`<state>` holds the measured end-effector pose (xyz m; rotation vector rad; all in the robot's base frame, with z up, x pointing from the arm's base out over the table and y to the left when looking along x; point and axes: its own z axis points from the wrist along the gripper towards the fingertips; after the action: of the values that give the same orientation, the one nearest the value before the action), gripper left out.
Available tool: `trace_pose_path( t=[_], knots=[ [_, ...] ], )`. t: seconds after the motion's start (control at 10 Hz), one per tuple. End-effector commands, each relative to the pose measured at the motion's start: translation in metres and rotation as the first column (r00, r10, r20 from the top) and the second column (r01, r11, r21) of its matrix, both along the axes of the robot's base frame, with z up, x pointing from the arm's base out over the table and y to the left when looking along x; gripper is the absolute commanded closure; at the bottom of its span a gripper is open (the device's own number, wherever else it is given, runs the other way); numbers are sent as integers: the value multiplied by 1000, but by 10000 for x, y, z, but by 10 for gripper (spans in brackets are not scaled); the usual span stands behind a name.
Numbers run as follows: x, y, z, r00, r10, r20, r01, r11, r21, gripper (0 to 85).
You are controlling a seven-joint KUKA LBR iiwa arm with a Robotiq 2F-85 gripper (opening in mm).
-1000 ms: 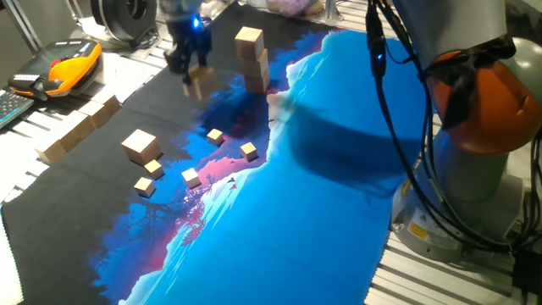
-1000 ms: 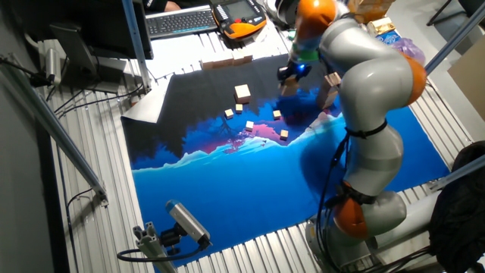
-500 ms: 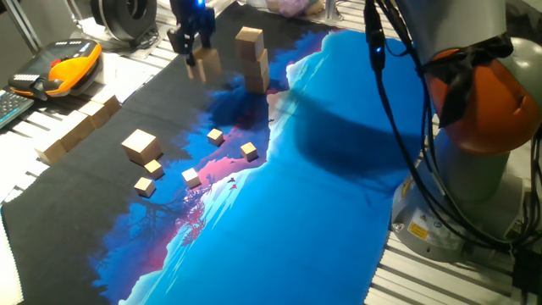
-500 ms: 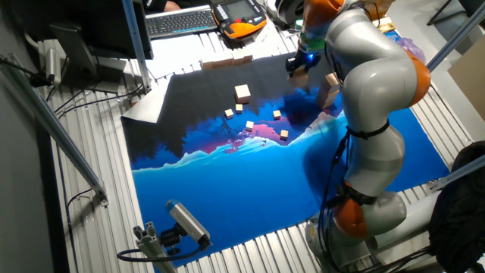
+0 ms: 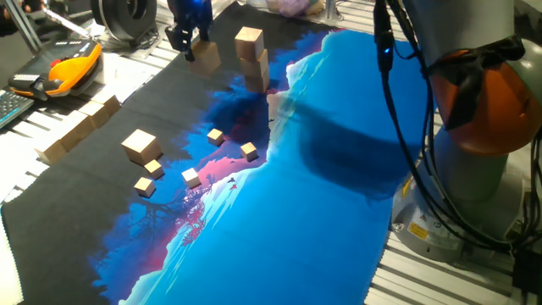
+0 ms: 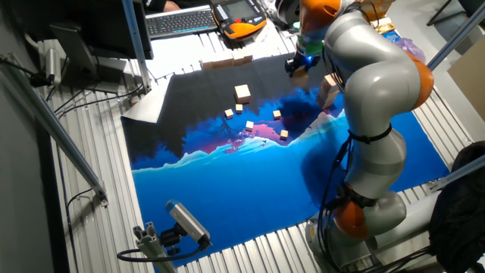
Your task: Stack the blocks in a vertical line of five
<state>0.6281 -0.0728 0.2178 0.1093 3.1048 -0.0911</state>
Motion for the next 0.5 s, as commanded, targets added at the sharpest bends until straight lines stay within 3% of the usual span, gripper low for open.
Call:
trace_pose_path(
  t=[0.0,0.4],
  knots=[
    [0,0,3,1000,0,1,0,1000,2,850],
    [0,0,3,1000,6,-21,-6,1000,-11,850]
  ],
)
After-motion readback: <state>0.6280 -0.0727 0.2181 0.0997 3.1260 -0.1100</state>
